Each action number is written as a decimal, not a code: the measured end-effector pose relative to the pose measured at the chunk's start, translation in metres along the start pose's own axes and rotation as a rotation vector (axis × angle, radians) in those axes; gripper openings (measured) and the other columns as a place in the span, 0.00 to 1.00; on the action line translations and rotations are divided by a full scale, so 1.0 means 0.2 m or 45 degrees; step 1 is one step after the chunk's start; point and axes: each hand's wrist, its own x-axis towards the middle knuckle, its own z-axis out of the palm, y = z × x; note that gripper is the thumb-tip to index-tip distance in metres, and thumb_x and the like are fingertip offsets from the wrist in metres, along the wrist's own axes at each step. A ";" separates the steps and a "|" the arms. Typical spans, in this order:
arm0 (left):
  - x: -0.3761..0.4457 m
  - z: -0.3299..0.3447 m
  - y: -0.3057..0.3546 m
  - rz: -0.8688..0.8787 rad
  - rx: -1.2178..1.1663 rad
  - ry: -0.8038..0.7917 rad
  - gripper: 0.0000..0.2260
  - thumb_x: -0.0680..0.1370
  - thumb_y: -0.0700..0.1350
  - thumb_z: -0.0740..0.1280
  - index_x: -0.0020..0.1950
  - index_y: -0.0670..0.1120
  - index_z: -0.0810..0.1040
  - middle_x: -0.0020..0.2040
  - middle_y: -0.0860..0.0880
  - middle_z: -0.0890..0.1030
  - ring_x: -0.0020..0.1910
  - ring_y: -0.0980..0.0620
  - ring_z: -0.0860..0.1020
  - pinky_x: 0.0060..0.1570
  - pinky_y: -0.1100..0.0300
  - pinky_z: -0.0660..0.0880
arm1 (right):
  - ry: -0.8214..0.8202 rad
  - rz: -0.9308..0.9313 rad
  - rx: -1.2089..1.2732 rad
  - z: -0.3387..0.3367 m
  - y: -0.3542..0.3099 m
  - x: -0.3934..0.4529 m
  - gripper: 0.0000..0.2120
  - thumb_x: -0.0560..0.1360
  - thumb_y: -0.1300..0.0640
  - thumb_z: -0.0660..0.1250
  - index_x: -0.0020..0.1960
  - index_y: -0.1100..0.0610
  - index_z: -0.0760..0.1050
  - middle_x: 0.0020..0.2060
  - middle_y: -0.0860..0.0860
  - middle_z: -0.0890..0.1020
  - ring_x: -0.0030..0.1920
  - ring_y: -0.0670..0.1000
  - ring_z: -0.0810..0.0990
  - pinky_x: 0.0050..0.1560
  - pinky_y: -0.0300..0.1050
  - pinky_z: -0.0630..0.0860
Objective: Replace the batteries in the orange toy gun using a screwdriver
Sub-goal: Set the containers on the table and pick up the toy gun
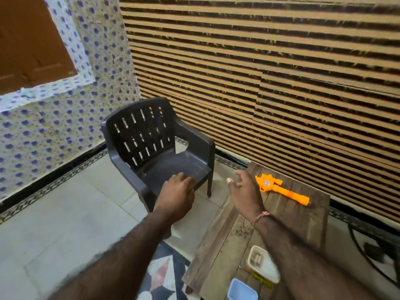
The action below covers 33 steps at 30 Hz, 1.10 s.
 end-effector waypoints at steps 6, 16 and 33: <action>0.25 -0.09 -0.14 0.232 -0.051 -0.065 0.14 0.81 0.49 0.59 0.66 0.54 0.75 0.60 0.54 0.73 0.56 0.55 0.70 0.58 0.55 0.73 | 0.220 -0.015 -0.028 0.12 -0.14 0.10 0.18 0.78 0.51 0.66 0.66 0.53 0.72 0.62 0.51 0.75 0.59 0.50 0.77 0.54 0.43 0.76; 0.67 -0.29 -0.30 0.675 -0.070 -0.148 0.18 0.81 0.48 0.61 0.71 0.52 0.69 0.64 0.50 0.72 0.60 0.52 0.70 0.62 0.53 0.71 | 0.663 0.136 -0.054 0.22 -0.39 0.20 0.12 0.78 0.53 0.67 0.60 0.56 0.75 0.55 0.51 0.76 0.53 0.53 0.78 0.49 0.42 0.73; 1.41 0.19 0.50 1.271 -0.234 -0.343 0.18 0.76 0.47 0.63 0.66 0.48 0.76 0.60 0.46 0.78 0.59 0.44 0.75 0.58 0.49 0.73 | 1.219 0.541 -0.069 -0.30 0.07 0.49 0.16 0.76 0.53 0.68 0.62 0.58 0.76 0.57 0.56 0.79 0.58 0.54 0.76 0.57 0.43 0.72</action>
